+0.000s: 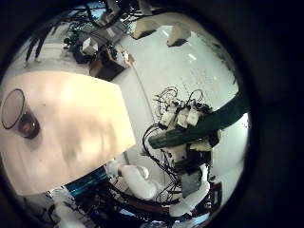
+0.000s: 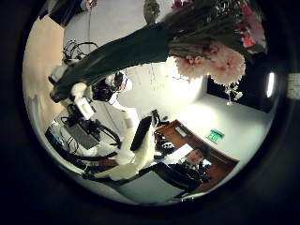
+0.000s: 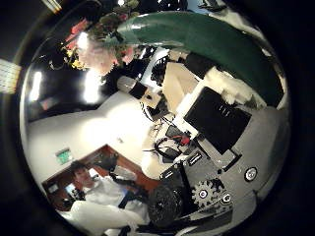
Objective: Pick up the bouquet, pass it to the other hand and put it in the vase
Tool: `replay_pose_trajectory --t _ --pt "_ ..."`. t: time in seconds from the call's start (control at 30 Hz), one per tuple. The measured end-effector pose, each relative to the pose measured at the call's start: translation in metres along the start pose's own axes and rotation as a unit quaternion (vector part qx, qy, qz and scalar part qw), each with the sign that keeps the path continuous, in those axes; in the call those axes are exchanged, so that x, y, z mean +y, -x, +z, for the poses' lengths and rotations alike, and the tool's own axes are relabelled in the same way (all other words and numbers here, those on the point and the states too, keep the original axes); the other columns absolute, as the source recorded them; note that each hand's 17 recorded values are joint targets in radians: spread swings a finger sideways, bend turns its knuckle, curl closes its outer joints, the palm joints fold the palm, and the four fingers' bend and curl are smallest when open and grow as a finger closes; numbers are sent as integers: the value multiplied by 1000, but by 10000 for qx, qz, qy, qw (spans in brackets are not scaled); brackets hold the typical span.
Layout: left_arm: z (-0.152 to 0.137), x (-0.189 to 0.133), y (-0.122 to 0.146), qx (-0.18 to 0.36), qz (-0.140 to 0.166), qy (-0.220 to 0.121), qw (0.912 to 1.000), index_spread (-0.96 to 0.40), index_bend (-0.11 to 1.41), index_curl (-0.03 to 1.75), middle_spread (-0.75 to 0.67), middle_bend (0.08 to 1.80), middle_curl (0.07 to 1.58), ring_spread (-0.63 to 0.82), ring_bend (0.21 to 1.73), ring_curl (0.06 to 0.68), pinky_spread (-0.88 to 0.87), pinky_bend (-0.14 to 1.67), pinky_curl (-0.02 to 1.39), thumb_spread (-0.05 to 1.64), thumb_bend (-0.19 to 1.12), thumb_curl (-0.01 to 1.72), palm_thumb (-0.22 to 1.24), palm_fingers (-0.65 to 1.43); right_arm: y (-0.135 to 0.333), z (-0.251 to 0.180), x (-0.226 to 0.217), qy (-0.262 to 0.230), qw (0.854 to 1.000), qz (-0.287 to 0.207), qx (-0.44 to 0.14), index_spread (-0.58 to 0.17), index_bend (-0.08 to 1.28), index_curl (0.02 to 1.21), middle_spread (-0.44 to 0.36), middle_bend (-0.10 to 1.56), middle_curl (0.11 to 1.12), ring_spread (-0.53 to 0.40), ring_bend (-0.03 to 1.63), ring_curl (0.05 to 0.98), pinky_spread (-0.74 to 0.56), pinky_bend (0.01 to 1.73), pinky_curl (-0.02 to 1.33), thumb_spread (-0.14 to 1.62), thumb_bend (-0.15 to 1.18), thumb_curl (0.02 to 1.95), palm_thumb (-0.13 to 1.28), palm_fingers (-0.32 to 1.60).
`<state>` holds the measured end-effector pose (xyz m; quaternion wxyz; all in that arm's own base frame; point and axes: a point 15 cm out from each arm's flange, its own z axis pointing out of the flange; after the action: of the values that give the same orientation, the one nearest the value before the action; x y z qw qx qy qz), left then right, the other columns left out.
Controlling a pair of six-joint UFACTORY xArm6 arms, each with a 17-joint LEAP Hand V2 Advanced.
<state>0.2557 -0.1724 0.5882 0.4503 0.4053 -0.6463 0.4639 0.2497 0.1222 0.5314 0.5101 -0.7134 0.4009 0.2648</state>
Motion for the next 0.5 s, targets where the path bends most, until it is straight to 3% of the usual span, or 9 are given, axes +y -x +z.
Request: replay_pose_trajectory --t 0.33,0.5 --pt "11 4 -9 311 -41 119 9994 172 160 305 407 220 352 554 567 213 595 445 174 1011 -27 333 333 135 2 18 12 403 9992 -16 6 -184 1259 768 -103 1402 702 -168 1494 632 -198 1275 790 878 -9 1115 1011 1162" --pt "17 3 -16 428 -24 188 9989 158 156 300 319 328 382 520 578 207 567 443 160 1006 -28 334 334 270 -6 23 12 489 9987 -9 166 -184 1260 767 -104 1406 701 -168 1493 634 -199 1264 810 889 -9 1109 1003 1162"
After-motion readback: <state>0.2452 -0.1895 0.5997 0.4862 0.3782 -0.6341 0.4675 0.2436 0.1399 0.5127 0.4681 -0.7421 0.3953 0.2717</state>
